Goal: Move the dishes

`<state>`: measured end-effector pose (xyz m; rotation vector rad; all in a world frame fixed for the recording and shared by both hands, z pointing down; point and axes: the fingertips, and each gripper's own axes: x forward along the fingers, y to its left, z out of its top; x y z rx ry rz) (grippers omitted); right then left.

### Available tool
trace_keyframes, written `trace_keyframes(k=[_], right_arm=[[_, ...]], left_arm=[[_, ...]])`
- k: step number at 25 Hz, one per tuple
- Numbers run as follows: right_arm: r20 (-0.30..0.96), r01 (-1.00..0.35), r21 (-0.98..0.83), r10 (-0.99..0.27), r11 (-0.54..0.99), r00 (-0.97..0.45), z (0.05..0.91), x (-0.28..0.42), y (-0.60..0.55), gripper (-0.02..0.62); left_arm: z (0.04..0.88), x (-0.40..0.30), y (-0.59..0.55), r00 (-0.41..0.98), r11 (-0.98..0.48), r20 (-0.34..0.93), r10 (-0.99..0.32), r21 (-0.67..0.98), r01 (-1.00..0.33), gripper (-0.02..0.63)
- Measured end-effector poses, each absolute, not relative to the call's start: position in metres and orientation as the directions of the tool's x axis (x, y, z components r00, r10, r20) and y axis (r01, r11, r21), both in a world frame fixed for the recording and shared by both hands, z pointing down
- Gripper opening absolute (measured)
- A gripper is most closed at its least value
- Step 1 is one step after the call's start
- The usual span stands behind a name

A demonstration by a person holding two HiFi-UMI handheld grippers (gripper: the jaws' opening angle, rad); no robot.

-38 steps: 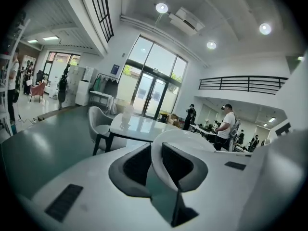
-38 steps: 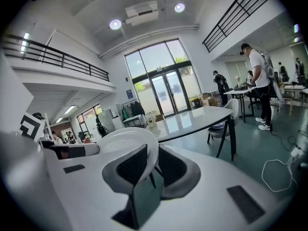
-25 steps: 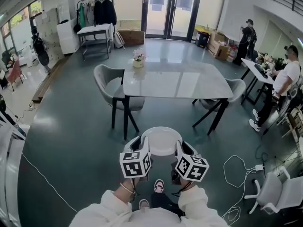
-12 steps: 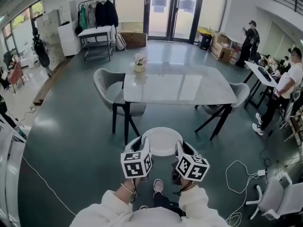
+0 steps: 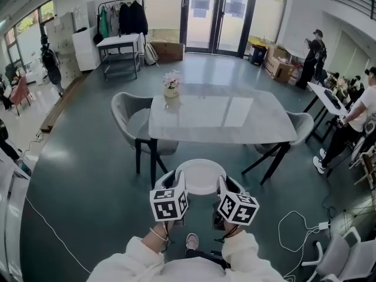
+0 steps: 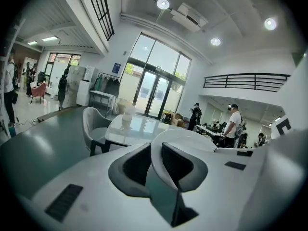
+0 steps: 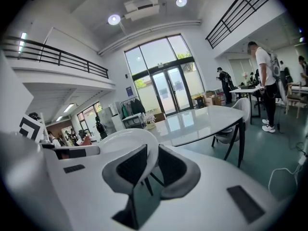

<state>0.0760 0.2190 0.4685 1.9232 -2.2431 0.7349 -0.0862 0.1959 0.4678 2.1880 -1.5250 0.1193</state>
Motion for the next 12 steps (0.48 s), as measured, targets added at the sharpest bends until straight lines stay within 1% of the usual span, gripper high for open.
trace_keyframes(k=[12], right_arm=[[0.382,-0.945,-0.298,-0.89,0.136,-0.248,0.468,0.106,0.126,0.123]], left_arm=[[0.468,-0.056,0.11,0.341,-0.235,0.345,-0.875,0.313,-0.92,0.069]])
